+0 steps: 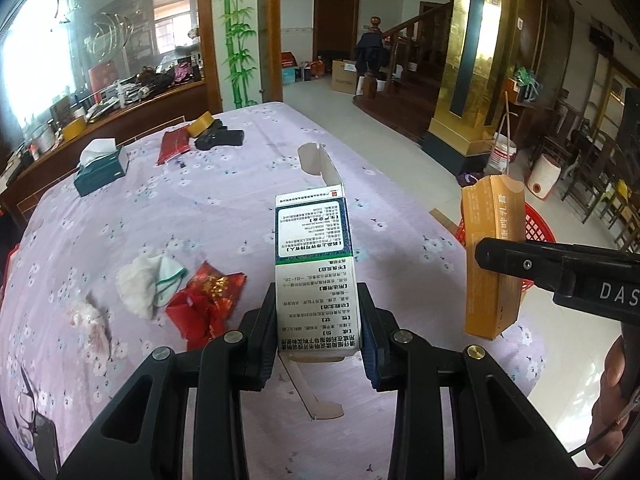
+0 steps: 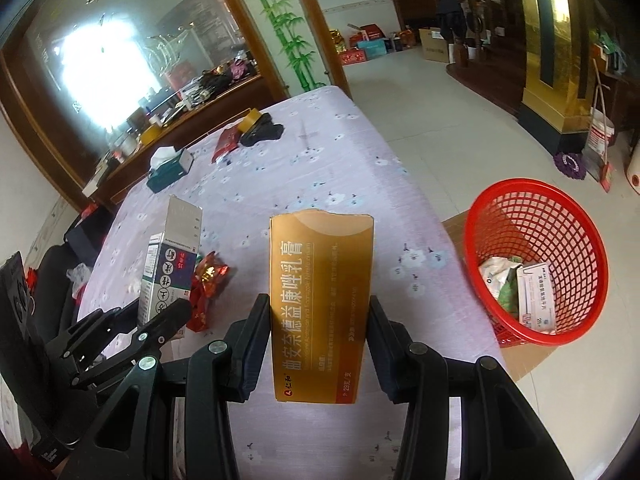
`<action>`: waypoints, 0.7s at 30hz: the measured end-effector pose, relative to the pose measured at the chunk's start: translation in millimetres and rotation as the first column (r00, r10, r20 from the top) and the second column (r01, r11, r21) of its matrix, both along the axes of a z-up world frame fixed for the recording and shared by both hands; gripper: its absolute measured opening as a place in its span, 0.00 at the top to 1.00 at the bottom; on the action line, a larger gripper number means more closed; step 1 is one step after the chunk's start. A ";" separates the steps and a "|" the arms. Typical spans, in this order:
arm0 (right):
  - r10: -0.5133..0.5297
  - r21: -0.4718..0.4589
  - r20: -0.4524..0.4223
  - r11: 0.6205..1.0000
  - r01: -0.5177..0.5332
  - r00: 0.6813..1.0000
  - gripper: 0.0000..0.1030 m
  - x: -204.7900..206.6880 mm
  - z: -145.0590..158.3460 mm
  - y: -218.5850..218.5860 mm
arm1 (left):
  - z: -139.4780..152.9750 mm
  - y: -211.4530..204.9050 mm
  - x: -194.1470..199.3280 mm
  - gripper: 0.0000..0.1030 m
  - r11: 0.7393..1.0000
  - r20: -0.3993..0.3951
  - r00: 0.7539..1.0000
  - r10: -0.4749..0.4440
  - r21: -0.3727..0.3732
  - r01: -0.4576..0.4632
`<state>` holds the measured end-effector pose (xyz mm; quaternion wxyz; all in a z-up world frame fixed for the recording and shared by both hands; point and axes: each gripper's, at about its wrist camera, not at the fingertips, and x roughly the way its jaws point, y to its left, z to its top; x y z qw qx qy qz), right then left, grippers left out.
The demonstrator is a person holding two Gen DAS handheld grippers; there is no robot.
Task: Collect trash
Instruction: 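Carry both medicine boxes over the red wastebasket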
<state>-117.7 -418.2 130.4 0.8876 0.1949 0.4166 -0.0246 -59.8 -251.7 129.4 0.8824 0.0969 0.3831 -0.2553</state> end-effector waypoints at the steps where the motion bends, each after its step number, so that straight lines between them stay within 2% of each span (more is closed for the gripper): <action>1: -0.006 0.002 -0.002 1.000 0.006 1.000 0.51 -0.2 -0.3 -2.4 | -0.2 -2.4 0.1 0.68 1.000 -0.001 1.000 -0.005 0.001 0.005; 21: -0.064 0.008 0.004 0.998 0.064 0.998 0.51 -11.0 4.1 -33.9 | 2.6 -36.7 1.0 0.68 0.998 0.011 0.998 -0.067 0.004 0.067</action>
